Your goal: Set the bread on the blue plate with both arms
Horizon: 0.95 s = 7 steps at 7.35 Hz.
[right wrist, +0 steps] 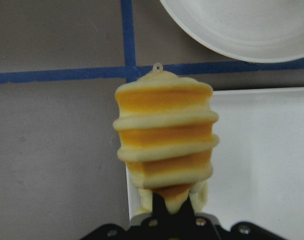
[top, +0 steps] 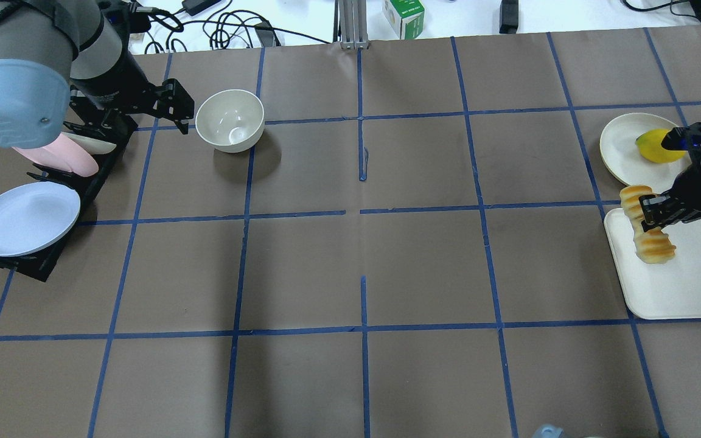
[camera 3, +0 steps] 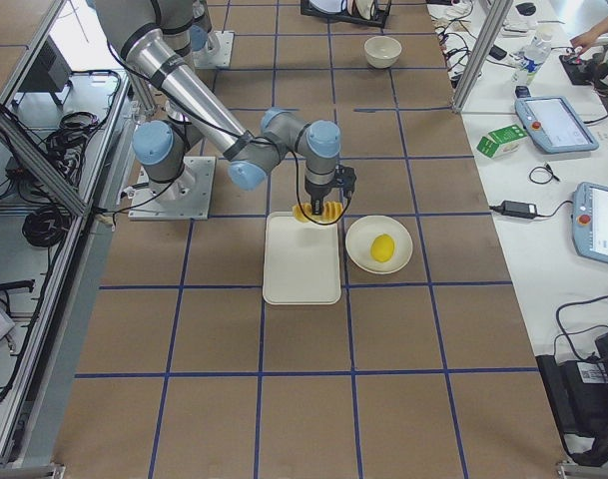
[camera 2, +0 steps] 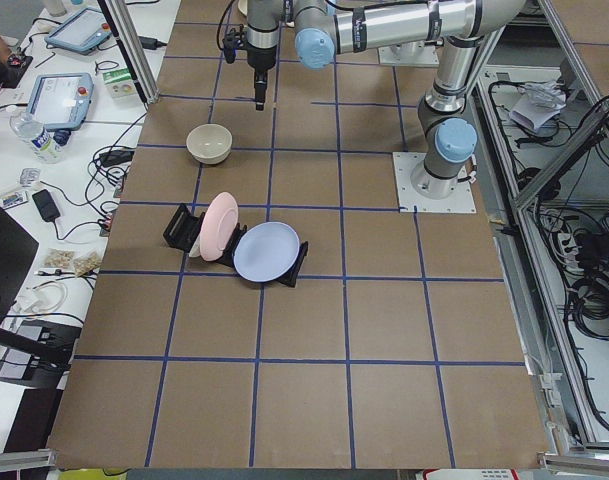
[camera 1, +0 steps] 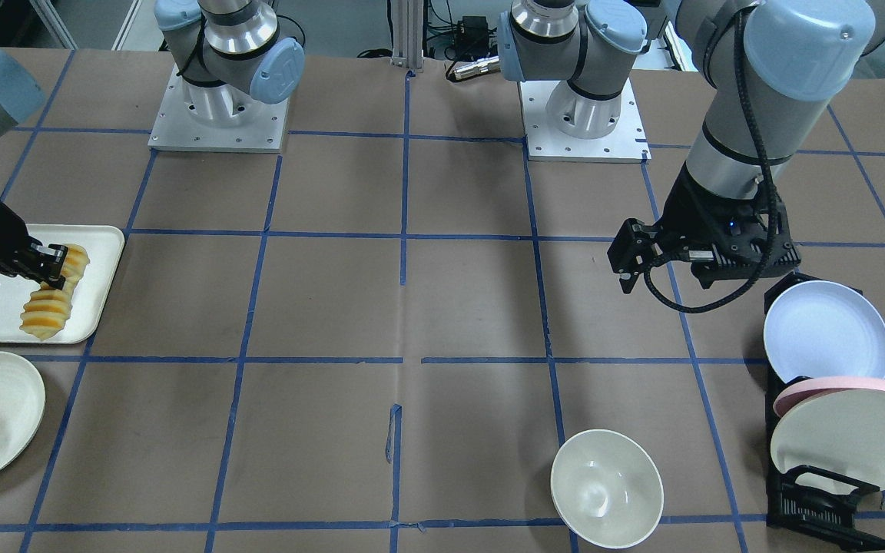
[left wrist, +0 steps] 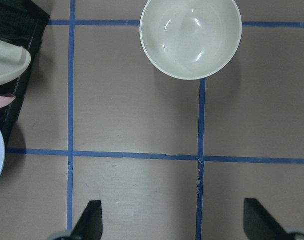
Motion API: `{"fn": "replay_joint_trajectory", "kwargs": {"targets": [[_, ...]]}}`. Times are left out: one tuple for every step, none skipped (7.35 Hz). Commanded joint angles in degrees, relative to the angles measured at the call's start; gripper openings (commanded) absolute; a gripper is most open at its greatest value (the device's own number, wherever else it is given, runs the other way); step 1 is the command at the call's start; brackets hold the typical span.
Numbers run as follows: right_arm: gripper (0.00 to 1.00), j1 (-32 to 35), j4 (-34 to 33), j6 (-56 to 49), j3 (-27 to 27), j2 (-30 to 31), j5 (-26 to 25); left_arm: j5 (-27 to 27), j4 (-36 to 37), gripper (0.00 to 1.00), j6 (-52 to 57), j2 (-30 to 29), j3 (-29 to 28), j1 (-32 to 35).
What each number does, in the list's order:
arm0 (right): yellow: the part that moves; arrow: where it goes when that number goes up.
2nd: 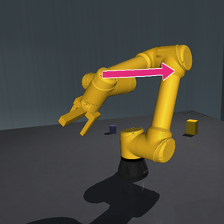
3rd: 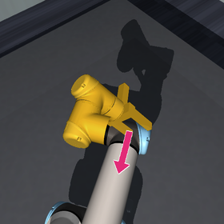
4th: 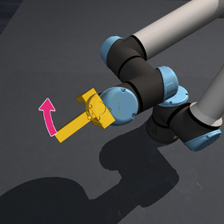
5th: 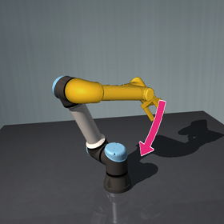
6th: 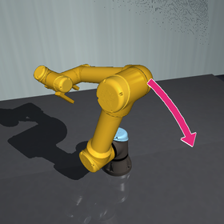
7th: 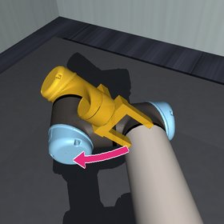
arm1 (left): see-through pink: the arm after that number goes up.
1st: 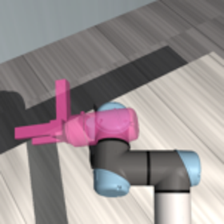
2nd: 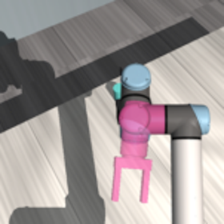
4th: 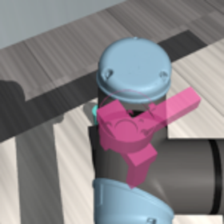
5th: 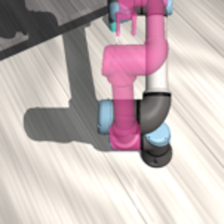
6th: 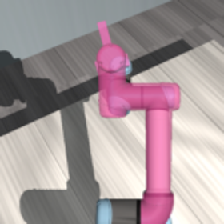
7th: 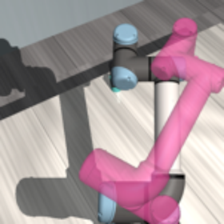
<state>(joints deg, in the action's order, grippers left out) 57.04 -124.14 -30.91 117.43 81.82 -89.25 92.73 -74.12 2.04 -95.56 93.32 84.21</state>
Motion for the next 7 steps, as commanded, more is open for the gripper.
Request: {"fn": "replay_joint_trajectory", "kwargs": {"targets": [[0.02,1.31,1.52,0.67,-0.27,1.58,-0.04,0.17,-0.06,1.00,-3.33,1.69,-0.23,-5.61],[0.02,2.01,1.45,0.84,-0.36,1.84,-0.13,0.09,0.03,1.00,-3.97,1.69,0.28,-6.60],[0.02,2.71,3.10,0.93,-2.19,3.15,-0.48,0.09,0.03,1.00,-5.71,1.78,-0.50,-6.95],[0.02,3.50,9.82,1.98,-5.51,3.60,0.04,0.26,-0.06,1.00,-6.34,2.04,-0.50,-8.52],[0.02,5.43,13.37,3.12,-9.29,3.34,-0.74,1.31,-0.24,1.00,-6.26,2.30,0.11,-14.19],[0.02,7.27,16.45,3.74,-11.50,3.25,-1.01,1.49,-0.85,1.00,-4.69,1.26,0.46,-21.65],[0.02,7.55,16.56,3.92,-11.87,3.34,-1.01,0.71,-0.68,1.00,-1.89,-0.49,1.16,-28.60]]}}
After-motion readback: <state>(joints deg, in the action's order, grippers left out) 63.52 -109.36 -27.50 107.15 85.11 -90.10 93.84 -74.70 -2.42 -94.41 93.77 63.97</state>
